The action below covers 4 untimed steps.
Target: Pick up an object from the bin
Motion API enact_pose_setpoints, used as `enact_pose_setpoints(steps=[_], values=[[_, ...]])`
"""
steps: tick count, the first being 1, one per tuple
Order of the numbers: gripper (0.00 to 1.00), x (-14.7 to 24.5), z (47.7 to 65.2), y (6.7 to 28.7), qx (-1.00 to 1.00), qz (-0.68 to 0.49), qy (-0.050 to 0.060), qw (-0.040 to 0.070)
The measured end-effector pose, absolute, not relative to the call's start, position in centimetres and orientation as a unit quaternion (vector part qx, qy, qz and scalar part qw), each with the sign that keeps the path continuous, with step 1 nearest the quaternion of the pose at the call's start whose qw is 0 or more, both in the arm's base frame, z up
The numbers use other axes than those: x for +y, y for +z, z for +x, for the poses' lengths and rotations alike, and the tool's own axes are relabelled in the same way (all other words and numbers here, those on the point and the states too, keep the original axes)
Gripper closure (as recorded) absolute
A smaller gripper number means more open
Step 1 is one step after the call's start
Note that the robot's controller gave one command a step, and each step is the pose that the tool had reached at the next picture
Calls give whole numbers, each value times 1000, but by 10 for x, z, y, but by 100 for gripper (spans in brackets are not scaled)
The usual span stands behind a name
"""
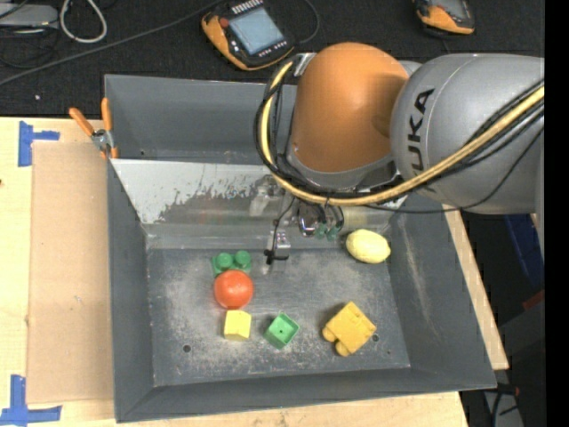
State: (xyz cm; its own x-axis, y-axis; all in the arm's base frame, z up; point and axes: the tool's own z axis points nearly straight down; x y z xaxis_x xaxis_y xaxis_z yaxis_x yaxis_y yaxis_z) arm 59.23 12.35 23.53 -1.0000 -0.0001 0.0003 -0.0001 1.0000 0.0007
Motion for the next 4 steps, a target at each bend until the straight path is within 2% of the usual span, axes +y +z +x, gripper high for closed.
enact_pose_setpoints(steps=[1, 2, 3, 4], values=[[0, 132, 589, 178, -998, 66, 0, 0], [0, 150, 589, 160, -966, 259, 0, -3], [0, 154, 587, 160, -933, 360, 0, -1], [0, 147, 600, 85, -837, 547, 1, -4]])
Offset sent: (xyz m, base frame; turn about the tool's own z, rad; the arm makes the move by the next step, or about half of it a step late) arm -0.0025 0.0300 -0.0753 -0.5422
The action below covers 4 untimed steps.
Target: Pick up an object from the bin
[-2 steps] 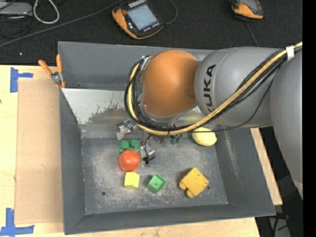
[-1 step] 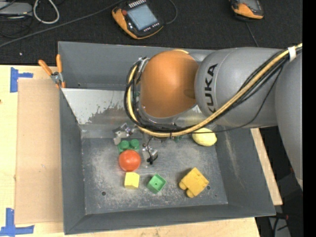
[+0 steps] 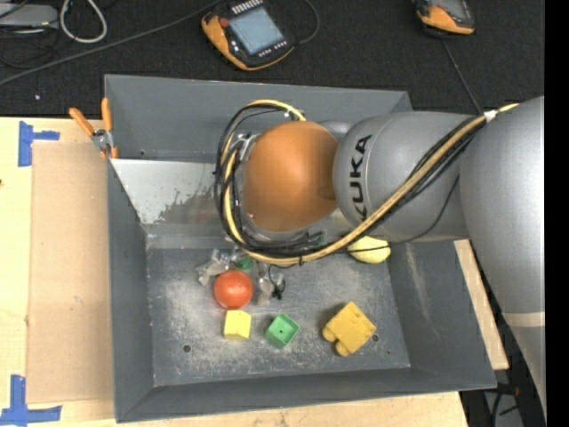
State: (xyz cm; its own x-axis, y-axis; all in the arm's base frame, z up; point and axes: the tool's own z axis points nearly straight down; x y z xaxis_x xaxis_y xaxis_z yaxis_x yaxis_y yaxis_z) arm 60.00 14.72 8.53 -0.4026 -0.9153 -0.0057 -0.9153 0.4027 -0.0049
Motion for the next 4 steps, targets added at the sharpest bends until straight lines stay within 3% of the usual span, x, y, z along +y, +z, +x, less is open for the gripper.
enact_pose_setpoints(steps=[1, 2, 3, 4], values=[[100, 144, 593, 71, 828, -560, 0, 6], [100, 143, 592, 70, 829, -560, 0, 5], [100, 143, 589, 95, 829, -559, 3, -1], [100, 144, 590, 146, 830, -558, 3, 1]])
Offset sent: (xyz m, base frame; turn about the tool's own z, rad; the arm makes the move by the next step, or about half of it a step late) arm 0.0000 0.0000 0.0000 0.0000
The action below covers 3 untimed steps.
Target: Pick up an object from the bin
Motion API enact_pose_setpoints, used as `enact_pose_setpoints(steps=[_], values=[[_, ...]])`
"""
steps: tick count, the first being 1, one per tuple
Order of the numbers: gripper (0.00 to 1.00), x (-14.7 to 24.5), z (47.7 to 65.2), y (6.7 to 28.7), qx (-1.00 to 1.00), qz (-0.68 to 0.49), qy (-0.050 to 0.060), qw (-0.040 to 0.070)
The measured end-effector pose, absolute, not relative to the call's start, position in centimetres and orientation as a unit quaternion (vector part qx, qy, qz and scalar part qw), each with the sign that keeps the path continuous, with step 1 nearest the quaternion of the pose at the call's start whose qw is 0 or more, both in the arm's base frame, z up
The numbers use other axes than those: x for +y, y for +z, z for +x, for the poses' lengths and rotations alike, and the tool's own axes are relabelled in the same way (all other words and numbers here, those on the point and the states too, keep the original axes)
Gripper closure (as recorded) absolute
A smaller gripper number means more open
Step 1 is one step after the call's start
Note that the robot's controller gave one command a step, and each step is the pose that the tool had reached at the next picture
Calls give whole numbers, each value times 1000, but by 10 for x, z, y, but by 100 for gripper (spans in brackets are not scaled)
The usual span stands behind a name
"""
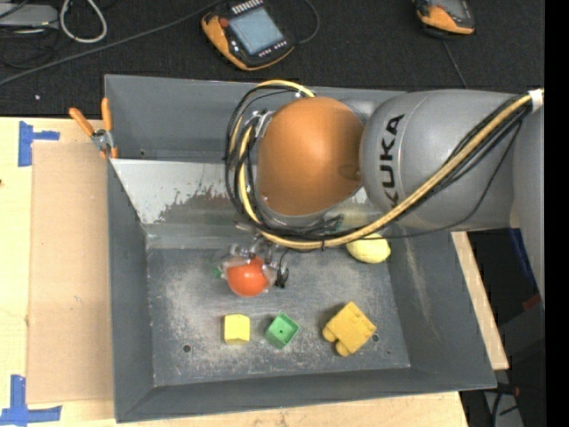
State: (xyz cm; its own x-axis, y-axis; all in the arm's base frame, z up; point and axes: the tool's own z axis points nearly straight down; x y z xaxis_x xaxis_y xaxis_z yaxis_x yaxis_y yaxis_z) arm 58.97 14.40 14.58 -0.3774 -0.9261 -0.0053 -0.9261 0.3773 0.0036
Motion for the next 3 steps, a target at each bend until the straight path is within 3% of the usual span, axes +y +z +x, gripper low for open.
enact_pose_setpoints(steps=[1, 2, 3], values=[[100, 145, 591, 168, 831, -557, 2, 5], [100, 145, 589, 201, 831, -556, 4, 0], [100, 145, 590, 239, 831, -556, 3, 3]])
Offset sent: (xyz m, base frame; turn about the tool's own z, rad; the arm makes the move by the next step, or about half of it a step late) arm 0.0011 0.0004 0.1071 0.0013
